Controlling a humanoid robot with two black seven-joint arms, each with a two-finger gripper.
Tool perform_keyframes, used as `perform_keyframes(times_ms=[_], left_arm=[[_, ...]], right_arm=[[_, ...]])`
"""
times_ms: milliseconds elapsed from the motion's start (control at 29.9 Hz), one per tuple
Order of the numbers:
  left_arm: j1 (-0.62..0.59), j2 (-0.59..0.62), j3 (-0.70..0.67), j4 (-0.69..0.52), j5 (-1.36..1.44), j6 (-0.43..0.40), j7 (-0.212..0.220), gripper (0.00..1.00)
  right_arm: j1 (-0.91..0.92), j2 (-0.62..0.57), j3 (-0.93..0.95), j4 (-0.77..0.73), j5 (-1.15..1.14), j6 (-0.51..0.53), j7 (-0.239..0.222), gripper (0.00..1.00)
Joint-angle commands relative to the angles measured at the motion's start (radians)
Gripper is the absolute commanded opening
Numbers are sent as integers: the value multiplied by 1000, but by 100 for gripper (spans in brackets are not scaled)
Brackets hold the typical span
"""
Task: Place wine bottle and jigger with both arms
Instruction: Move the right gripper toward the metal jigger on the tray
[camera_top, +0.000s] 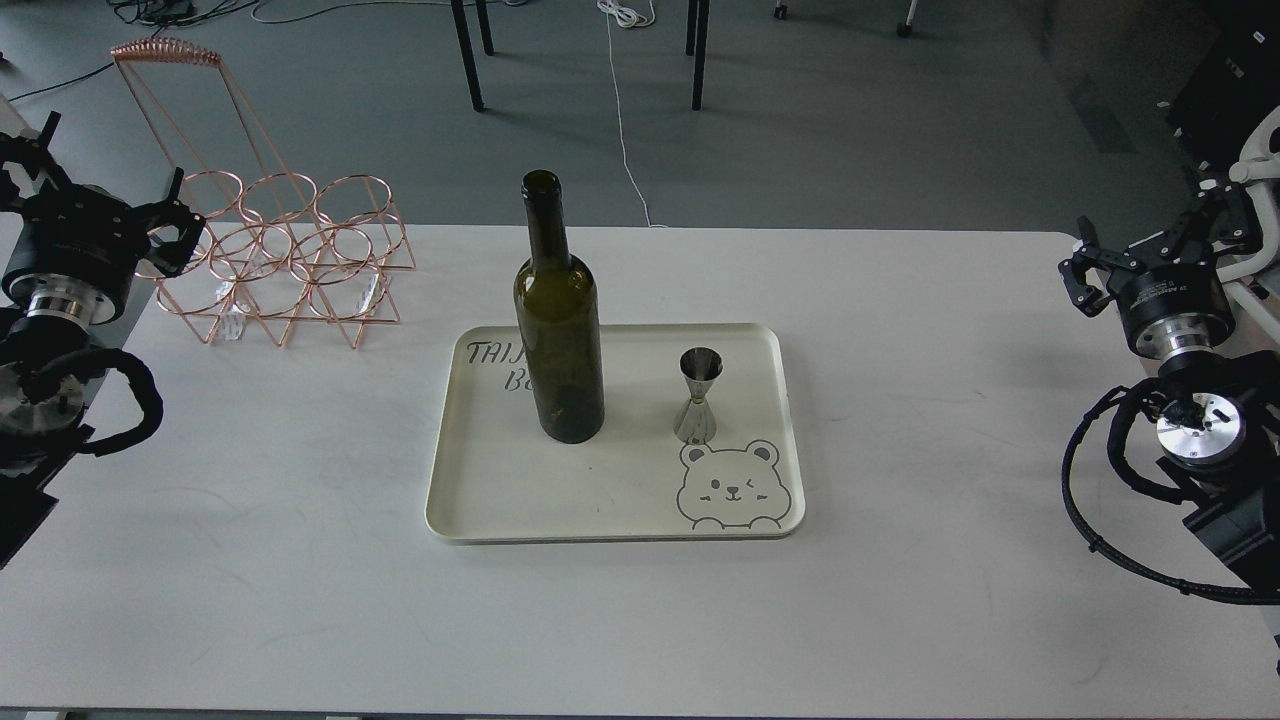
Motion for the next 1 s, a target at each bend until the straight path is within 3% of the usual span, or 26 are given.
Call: perform_keyframes(times_ms=[0,200,367,568,768,969], left_arm=[[1,11,1,0,-1,-5,1,98],[9,31,1,-3,2,-18,3,98],[10,34,1,-5,1,-19,0,98],[15,41,-2,-8,1,-25,0,98],[15,41,-2,-9,2,-25,0,98],[15,34,0,-8,2,-25,-2,98]], right_arm=[[2,2,-2,10,-1,2,0,99],[10,-10,-13,49,-6,-3,0,99],[15,-76,-22,204,-94,-45,0,99],[19,-188,-34,497,-411,-199,0,99],[84,-263,-173,674,-683,-282,0,99],[192,-262,-336,764,-1083,-420,0,99]])
